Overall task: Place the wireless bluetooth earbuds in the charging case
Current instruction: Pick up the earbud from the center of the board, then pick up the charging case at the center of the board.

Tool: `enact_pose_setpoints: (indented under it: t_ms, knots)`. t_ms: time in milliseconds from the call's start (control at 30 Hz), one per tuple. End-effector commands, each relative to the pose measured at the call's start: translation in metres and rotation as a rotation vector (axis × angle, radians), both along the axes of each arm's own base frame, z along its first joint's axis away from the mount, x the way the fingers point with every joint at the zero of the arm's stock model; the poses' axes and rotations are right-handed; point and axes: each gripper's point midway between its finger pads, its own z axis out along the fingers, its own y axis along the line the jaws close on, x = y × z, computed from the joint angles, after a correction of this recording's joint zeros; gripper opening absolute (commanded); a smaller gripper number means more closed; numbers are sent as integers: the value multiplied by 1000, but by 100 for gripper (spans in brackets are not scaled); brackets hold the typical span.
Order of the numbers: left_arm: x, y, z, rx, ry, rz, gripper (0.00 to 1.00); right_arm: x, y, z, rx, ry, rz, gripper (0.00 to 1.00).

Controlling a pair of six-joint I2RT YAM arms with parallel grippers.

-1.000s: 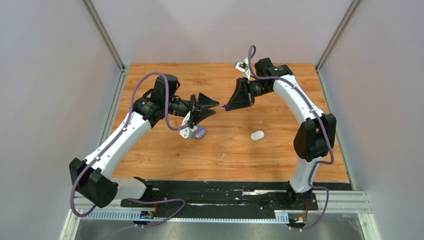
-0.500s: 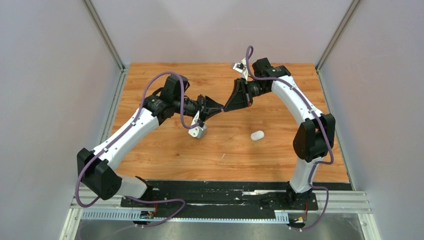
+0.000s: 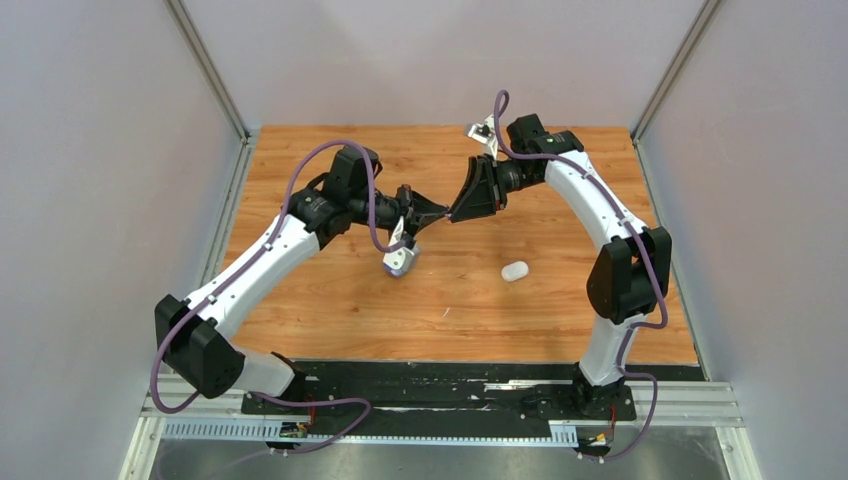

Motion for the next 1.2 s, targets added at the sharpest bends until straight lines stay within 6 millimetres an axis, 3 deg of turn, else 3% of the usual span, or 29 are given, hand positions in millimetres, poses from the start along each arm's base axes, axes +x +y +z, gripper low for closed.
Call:
enact_pose_setpoints:
  t_ms: [0, 100, 267, 367, 567, 800, 967, 1167]
  knots:
    - [4, 1, 23, -18, 35, 60, 0, -14, -7, 62, 237, -75, 70, 35]
    - [2, 8, 22, 13, 126, 121, 0, 4, -11, 55, 145, -188, -1, 41]
    - [-2, 21, 24, 47, 291, 239, 0, 27, -20, 59, 45, -478, -103, 42]
    - [-3, 29, 10, 107, 484, 348, 0, 23, -16, 61, -41, -659, -175, 42]
    - [-7, 30, 12, 159, 804, 504, 0, 5, 0, 41, -49, -931, -223, 41]
    - [-11, 31, 11, 137, 909, 569, 0, 4, 14, 38, -22, -837, -261, 45]
    - [-12, 36, 12, 137, 904, 592, 0, 14, 14, 32, -62, -788, -310, 45]
    - [-7, 63, -6, 173, 921, 795, 0, 18, 3, -15, -111, -546, -311, 48]
